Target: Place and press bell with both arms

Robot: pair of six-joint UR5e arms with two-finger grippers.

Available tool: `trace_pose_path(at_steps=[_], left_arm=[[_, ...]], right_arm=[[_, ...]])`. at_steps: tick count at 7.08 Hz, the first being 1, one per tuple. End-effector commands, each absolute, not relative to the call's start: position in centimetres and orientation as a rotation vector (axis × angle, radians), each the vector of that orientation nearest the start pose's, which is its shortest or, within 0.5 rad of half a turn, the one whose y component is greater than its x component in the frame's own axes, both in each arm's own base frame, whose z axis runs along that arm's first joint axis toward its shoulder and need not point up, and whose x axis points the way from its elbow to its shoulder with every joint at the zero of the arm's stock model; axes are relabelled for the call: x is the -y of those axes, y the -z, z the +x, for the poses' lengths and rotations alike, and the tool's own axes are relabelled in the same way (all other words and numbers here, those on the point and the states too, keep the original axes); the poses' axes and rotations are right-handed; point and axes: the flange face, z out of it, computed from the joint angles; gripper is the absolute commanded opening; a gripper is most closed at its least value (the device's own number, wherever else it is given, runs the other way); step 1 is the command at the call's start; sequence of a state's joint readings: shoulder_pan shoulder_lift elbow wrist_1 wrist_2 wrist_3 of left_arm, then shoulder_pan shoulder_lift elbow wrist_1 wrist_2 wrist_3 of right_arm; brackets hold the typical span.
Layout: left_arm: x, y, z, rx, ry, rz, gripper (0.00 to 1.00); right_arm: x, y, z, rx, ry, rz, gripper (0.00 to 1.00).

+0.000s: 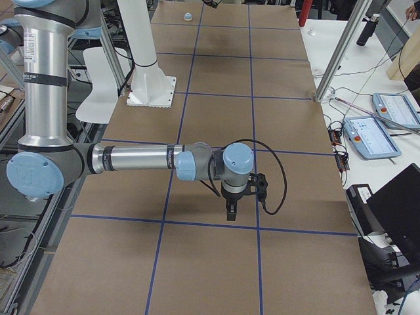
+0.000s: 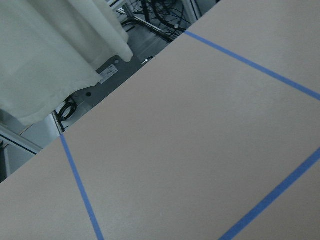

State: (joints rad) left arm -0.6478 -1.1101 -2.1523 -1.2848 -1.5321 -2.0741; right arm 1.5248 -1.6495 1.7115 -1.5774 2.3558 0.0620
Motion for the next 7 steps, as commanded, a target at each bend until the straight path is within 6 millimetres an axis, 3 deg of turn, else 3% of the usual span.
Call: trace_pose_path(at_steps=[1,3,5,7], left_arm=[[25.0,-63.9,16.8,0.309,1.308,0.081,1.0],[22.0,-68.2,20.6,0.413,1.445,0.063,1.0],[20.5,-72.5,24.2,0.506,1.49,0.06,1.0],[18.4,-74.9,25.2,0.559,1.472,0.094,1.0]], right_arm=[[46.5,-62.4,4.1,0.789,-0.001,0.014,1.0],[47.0,-61.6,4.1,0.797,0.003,0.028,1.0],[47.1,-61.1,4.1,0.798,0.007,0.037,1.0],[47.5,-60.8,4.1,0.789,0.011,0.045,1.0]])
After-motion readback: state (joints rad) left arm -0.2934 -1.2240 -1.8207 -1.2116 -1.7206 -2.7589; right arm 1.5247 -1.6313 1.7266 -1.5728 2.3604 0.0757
